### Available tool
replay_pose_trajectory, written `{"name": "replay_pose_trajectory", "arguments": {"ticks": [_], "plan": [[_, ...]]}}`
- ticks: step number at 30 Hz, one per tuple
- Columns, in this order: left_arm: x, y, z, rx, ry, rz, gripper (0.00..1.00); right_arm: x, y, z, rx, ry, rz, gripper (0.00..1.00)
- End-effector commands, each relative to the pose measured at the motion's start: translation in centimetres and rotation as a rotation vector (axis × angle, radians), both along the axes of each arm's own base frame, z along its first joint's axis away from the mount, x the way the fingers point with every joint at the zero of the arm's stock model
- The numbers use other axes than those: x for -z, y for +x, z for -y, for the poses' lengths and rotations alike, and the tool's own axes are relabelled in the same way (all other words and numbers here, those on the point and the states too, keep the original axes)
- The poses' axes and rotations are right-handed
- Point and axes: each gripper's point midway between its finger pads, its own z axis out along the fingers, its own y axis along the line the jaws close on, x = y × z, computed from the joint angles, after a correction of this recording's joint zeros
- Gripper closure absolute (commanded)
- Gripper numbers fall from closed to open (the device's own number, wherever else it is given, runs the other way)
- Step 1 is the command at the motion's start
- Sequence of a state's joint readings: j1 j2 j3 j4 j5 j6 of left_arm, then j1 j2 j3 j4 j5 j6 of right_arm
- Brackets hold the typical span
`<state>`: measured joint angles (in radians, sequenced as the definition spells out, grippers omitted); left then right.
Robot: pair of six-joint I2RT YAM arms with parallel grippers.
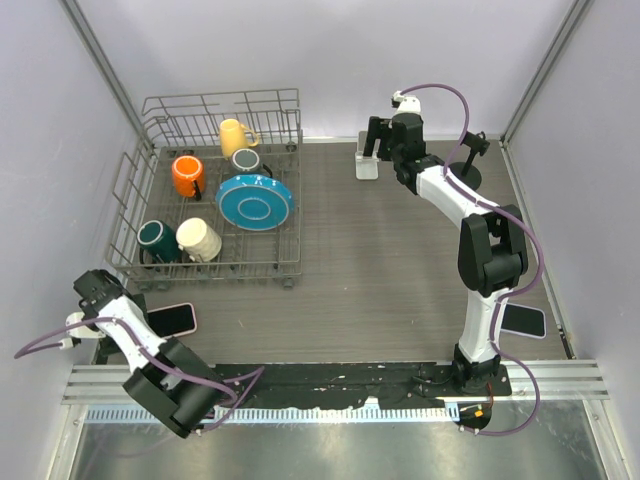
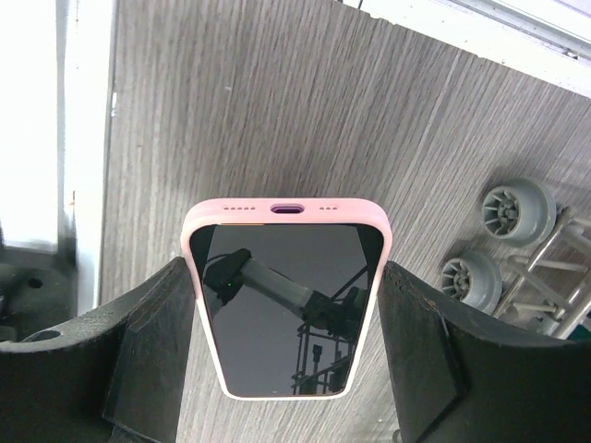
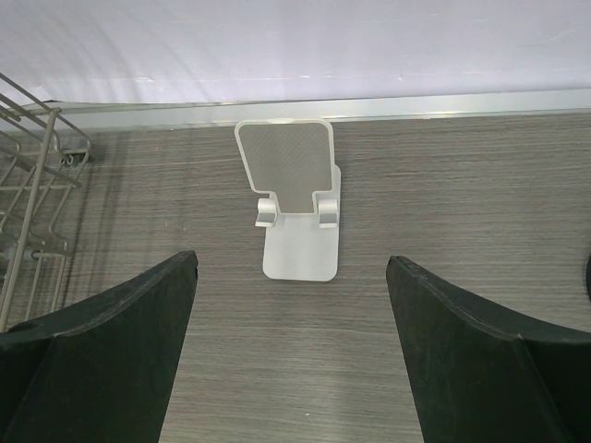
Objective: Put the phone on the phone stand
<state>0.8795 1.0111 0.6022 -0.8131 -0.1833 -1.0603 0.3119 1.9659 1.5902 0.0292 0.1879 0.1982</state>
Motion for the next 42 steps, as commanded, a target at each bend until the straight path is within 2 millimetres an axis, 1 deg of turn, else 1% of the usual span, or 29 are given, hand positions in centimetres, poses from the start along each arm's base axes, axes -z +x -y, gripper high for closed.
{"name": "replay_pose_trajectory", "arguments": {"ticks": [1,2,3,7,10,13,14,15,17,19,25,27,31,34,35,36,37,39,41,42], "plan": [[-2.4,-0.8,-0.5,0.012,0.066,-0.008,1.00,-2.6,0.9,0.0,0.010,0.035,0.069,0.11],[-2.4,-0.8,-0.4,0.012,0.070,-0.002,1.00,-2.6,1.0,0.3,0.016,0.035,0.070,0.11],[-2.4,-0.8,-0.4,0.011,0.072,0.000,1.00,-2.5,0.9,0.0,0.011,0.035,0.069,0.11],[-2.8,-0.7,-0.3,0.023,0.079,0.010,1.00,-2.5,0.9,0.1,0.012,0.036,0.069,0.11],[-3.6,-0.4,-0.1,0.054,0.095,0.016,1.00,-2.3,1.0,0.2,0.014,0.035,0.064,0.11],[-4.7,0.7,0.4,0.119,0.104,0.039,1.00,-2.4,1.0,0.1,0.012,0.036,0.065,0.11],[-5.1,1.3,0.7,0.166,0.110,0.044,1.00,-2.3,1.0,0.2,0.013,0.034,0.064,0.11],[-5.3,1.4,0.7,0.183,0.125,0.030,1.00,-2.2,1.0,0.2,0.014,0.035,0.063,0.11],[-5.6,1.4,1.4,0.227,0.137,0.014,1.00,-2.2,1.0,0.3,0.015,0.033,0.061,0.11],[-6.1,1.6,1.8,0.248,0.149,0.036,1.00,-2.3,1.0,0.3,0.014,0.030,0.062,0.11],[-6.5,4.0,4.1,0.393,0.111,0.136,1.00,-2.2,1.1,0.4,0.006,0.030,0.056,0.11],[-6.6,4.2,4.8,0.458,0.097,0.123,1.00,-2.1,1.1,0.6,0.005,0.022,0.050,0.11],[-7.5,5.3,6.4,0.563,0.098,0.166,1.00,-1.8,1.3,1.5,0.023,0.021,0.041,0.11],[-8.3,5.9,7.6,0.649,0.102,0.199,1.00,-1.8,1.4,1.5,0.020,0.031,0.038,0.11],[-8.6,6.4,8.7,0.699,0.077,0.240,1.00,-1.9,1.4,1.6,0.019,0.034,0.039,0.11],[-9.2,6.9,9.1,0.728,0.098,0.287,1.00,-1.9,1.3,1.5,0.015,0.035,0.038,0.11],[-9.0,6.9,9.6,0.754,0.092,0.302,1.00,-1.9,1.3,1.4,0.010,0.040,0.037,0.11],[-9.5,7.5,10.9,0.810,0.085,0.375,1.00,-2.2,1.3,1.2,0.001,0.047,0.040,0.11],[-10.0,7.5,11.9,0.862,0.087,0.421,1.00,-2.2,1.2,0.6,-0.032,0.050,0.039,0.11],[-10.5,7.9,12.8,0.903,0.070,0.468,1.00,-2.3,1.1,0.5,-0.042,0.053,0.038,0.11]]}}
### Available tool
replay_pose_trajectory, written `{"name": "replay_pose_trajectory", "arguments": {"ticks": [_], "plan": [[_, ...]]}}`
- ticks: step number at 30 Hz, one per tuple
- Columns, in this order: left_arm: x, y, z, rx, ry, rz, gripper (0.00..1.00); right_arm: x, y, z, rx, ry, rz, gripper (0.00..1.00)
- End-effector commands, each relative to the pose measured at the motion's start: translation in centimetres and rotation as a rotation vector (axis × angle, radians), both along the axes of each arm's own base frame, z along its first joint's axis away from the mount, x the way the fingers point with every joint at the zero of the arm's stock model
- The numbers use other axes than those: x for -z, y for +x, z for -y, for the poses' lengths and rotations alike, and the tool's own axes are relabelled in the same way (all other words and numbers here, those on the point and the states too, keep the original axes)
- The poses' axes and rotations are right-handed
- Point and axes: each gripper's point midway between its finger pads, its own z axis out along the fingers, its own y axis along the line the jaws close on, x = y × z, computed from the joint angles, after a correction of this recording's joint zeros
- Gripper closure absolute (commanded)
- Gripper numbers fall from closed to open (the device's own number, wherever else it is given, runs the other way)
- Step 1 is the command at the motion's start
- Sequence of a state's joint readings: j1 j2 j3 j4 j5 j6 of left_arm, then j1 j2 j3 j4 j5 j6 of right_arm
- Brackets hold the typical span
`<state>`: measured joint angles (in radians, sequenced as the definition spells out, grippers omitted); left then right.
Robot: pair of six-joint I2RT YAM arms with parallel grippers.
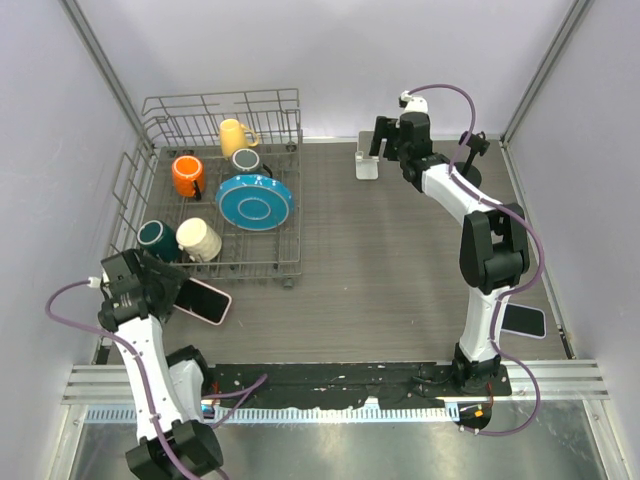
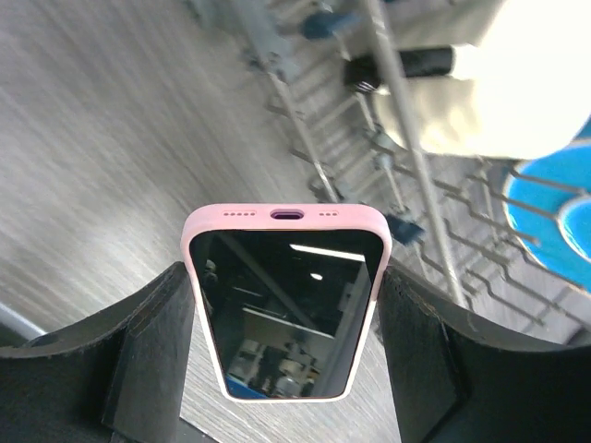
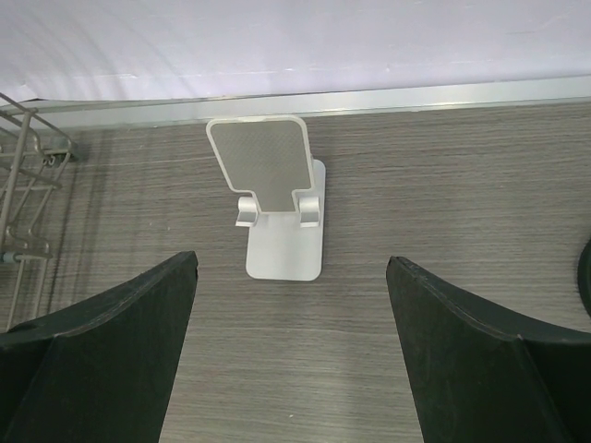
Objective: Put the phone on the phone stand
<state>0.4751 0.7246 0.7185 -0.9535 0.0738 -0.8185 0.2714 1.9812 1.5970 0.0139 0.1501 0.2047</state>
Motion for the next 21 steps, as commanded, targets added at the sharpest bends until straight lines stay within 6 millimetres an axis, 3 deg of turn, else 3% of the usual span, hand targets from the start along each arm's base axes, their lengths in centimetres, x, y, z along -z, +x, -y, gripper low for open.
{"name": "replay_pose_trajectory", "arguments": {"ticks": [1,6,13,21], "plan": [[-3.2,2.4,3.1,0.209,-0.044,0.210,1.00,-3.2,0.6,-1.1,-0.053,0.042,0.064,0.11],[-4.6,2.7,4.8,0.318,-0.064,0.250,1.00,-3.9,0.2,-1.3,-0.075,0.037,0.070,0.11],[-7.0,3.5,8.6,0.550,-0.089,0.384,1.00,-5.8,-0.4,-0.9,-0.086,0.037,0.096,0.11],[-12.0,3.5,12.2,0.736,-0.118,0.578,1.00,-7.4,-1.7,-1.3,-0.124,0.057,0.103,0.12]]}}
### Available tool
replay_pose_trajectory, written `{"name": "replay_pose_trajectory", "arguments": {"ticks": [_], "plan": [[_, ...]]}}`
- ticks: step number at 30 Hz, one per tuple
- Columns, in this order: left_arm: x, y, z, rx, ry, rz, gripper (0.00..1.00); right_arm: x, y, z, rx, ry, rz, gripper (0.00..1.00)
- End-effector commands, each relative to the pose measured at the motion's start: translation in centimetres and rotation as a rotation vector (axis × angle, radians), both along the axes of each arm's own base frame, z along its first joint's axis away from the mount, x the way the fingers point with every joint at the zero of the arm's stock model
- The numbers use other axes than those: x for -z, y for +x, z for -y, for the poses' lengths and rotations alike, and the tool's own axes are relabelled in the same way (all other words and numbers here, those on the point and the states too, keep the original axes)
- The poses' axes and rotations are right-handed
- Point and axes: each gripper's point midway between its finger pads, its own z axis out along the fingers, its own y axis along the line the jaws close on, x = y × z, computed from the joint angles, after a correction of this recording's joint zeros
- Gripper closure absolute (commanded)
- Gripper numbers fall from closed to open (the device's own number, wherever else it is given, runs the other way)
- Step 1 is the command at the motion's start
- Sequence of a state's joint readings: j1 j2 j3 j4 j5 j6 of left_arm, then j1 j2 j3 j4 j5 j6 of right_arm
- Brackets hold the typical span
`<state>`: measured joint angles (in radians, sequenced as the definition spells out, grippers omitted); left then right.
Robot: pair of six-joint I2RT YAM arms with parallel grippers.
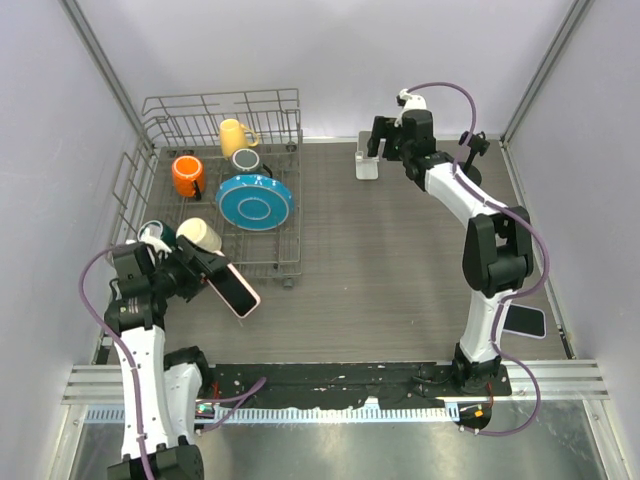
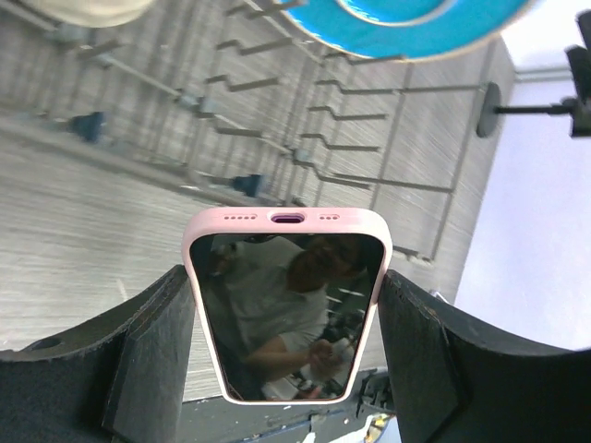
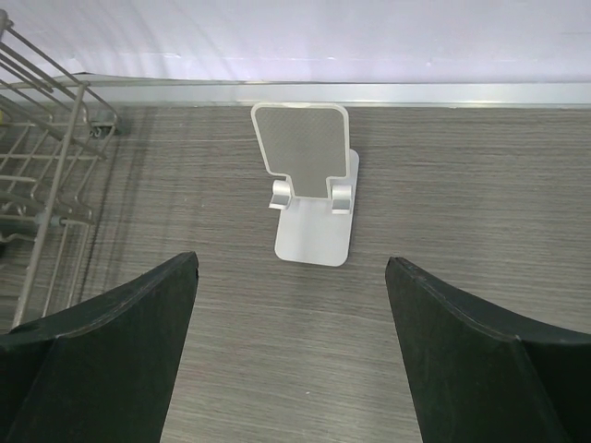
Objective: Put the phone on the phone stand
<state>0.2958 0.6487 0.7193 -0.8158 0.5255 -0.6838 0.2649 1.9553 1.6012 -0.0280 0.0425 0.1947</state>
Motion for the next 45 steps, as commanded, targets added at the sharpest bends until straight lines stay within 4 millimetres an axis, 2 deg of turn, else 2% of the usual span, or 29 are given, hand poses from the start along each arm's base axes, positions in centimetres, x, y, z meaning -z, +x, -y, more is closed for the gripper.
{"name": "replay_pose_trajectory", "arguments": {"ticks": [1,6,7,8,9,11,12,14,15,18,19,20,22,23,24,25,27,30,31,33,37,45], "plan": [[-7.2,0.9,2.8,0.169,-0.026,0.272,1.00,-6.9,-0.9,-0.6,-0.060,0.048,0.122,0.12],[-11.8,1.3,3.6,0.203,-0.031,0.407,1.00,-8.4,-2.0,-1.8,-0.117,0.066,0.127,0.15],[-12.6,1.5,3.7,0.204,-0.035,0.431,1.00,-9.2,-2.4,-2.0,-0.131,0.067,0.139,0.15],[-13.4,1.9,3.8,0.199,-0.055,0.442,1.00,-9.9,-2.8,-2.6,-0.155,0.074,0.147,0.15],[-15.1,2.3,3.7,0.194,-0.052,0.493,1.00,-10.3,-3.2,-3.0,-0.173,0.072,0.149,0.15],[-16.3,3.6,3.5,0.176,-0.063,0.505,1.00,-12.1,-4.4,-4.4,-0.223,0.084,0.174,0.15],[-17.7,3.9,3.5,0.173,-0.054,0.532,1.00,-12.5,-5.1,-5.4,-0.270,0.095,0.175,0.15],[-18.4,5.2,3.3,0.150,-0.038,0.531,1.00,-14.3,-6.7,-7.0,-0.344,0.125,0.190,0.15],[-19.6,5.4,3.3,0.146,-0.029,0.554,1.00,-15.0,-7.8,-8.2,-0.420,0.153,0.194,0.15],[-21.3,6.9,2.8,0.088,-0.022,0.565,1.00,-17.4,-10.9,-11.4,-0.554,0.209,0.215,0.16],[-21.5,7.3,2.5,0.069,-0.020,0.564,1.00,-18.4,-11.8,-12.3,-0.582,0.218,0.231,0.16],[-21.9,7.8,2.0,0.038,-0.013,0.568,1.00,-19.5,-13.5,-14.2,-0.628,0.233,0.251,0.17],[-22.7,8.6,1.6,0.003,-0.019,0.567,1.00,-21.1,-15.2,-15.6,-0.660,0.267,0.275,0.17],[-23.0,8.8,1.3,-0.012,-0.019,0.569,1.00,-22.2,-16.6,-17.0,-0.695,0.334,0.289,0.18],[-23.5,9.1,0.9,-0.037,-0.013,0.575,1.00,-24.1,-18.1,-17.2,-0.731,0.377,0.331,0.18],[-23.4,9.3,0.8,-0.050,-0.019,0.567,1.00,-23.8,-19.6,-17.9,-0.794,0.420,0.316,0.18],[-23.9,9.6,0.6,-0.063,-0.025,0.568,1.00,-26.5,-22.3,-18.7,-0.878,0.501,0.373,0.19],[-24.3,10.1,0.8,-0.067,-0.049,0.561,1.00,-27.4,-25.2,-20.6,-0.988,0.533,0.406,0.19],[-24.4,10.2,0.7,-0.069,-0.051,0.562,1.00,-27.0,-25.5,-21.2,-0.998,0.542,0.402,0.19],[-25.3,10.1,0.7,-0.075,-0.054,0.575,1.00,-27.3,-26.2,-22.4,-1.026,0.564,0.409,0.20],[-26.7,9.8,0.6,-0.093,-0.061,0.602,1.00,-26.9,-29.0,-26.1,-1.123,0.550,0.393,0.21],[-29.4,8.8,1.2,-0.081,-0.106,0.645,1.00,-26.1,-31.4,-29.4,-1.172,0.514,0.387,0.21]]}}
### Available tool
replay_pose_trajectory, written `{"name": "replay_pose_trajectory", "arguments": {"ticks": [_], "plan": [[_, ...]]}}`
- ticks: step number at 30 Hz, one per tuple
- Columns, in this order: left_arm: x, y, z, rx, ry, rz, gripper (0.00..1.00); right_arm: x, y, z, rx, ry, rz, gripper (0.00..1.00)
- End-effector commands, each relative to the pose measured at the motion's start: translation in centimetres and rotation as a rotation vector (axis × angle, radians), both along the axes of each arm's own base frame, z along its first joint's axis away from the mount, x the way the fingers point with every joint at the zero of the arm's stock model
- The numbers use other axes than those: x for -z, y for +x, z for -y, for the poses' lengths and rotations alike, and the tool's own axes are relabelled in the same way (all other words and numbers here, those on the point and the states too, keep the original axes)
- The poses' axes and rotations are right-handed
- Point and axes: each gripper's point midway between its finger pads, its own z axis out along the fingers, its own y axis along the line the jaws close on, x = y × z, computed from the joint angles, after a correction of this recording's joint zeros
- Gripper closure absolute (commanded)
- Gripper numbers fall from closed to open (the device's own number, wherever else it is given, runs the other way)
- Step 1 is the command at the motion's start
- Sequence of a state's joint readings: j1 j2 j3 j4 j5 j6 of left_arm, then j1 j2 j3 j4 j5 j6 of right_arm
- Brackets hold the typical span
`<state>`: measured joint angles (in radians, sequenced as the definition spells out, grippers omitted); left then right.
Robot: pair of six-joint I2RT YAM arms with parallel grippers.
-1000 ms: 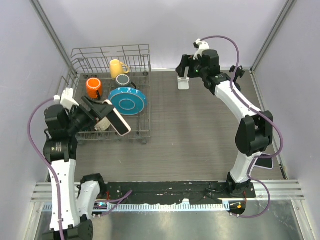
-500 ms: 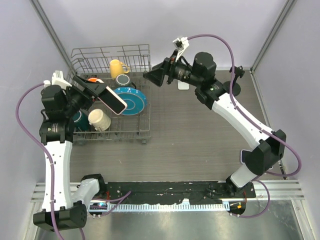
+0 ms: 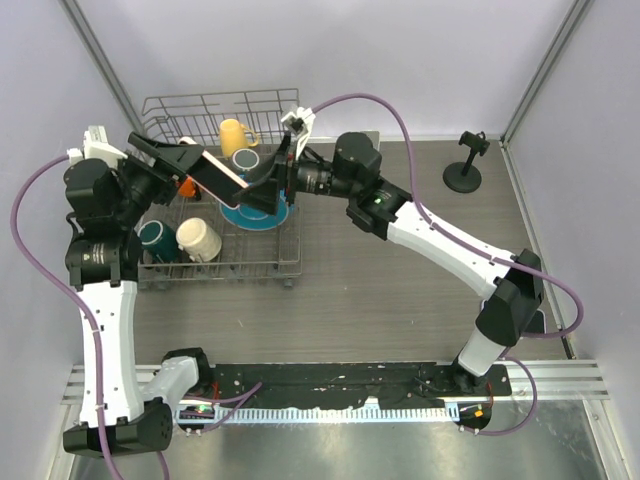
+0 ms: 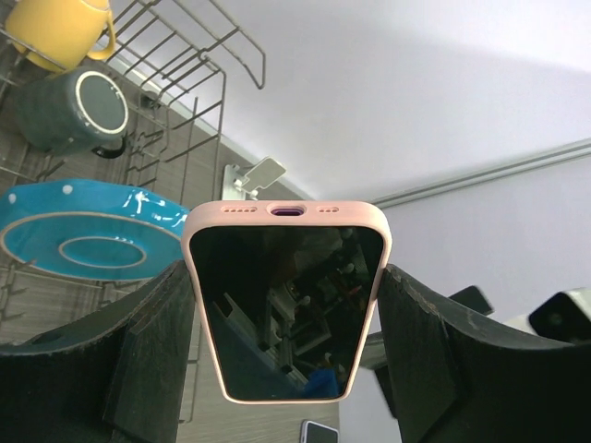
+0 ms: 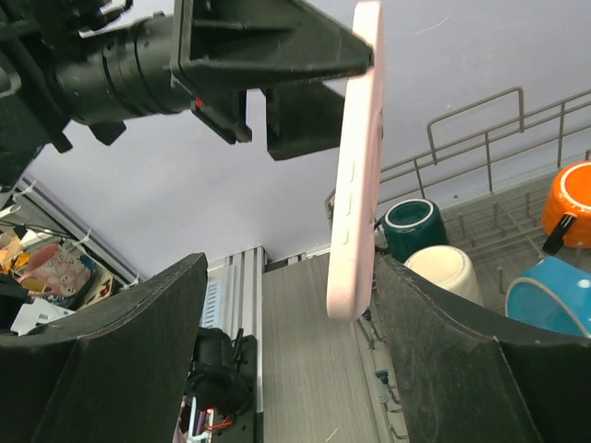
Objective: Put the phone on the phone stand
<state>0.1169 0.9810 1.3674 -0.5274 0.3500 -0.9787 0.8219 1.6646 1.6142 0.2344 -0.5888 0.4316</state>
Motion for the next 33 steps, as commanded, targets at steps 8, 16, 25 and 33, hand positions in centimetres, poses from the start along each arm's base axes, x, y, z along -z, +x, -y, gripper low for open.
{"name": "replay_pose_trajectory", "arguments": {"ticks": [8,16,25,33], "plan": [[-5.8,-2.4,1.2,0.039,-0.069,0.164,1.00,-2.3,0.2,-1.3,0.080,0.031,0.097,0.28],[-4.3,-2.4,1.6,0.031,-0.187,0.125,1.00,-1.9,0.4,-1.8,0.153,0.017,0.131,0.43],[-3.1,-2.1,1.8,0.015,-0.262,0.096,1.00,-1.5,0.9,-2.1,0.187,0.020,0.133,0.63],[-3.9,-2.9,1.7,-0.019,-0.291,0.119,1.00,-1.5,0.5,-2.5,0.187,0.020,0.145,0.68]]}}
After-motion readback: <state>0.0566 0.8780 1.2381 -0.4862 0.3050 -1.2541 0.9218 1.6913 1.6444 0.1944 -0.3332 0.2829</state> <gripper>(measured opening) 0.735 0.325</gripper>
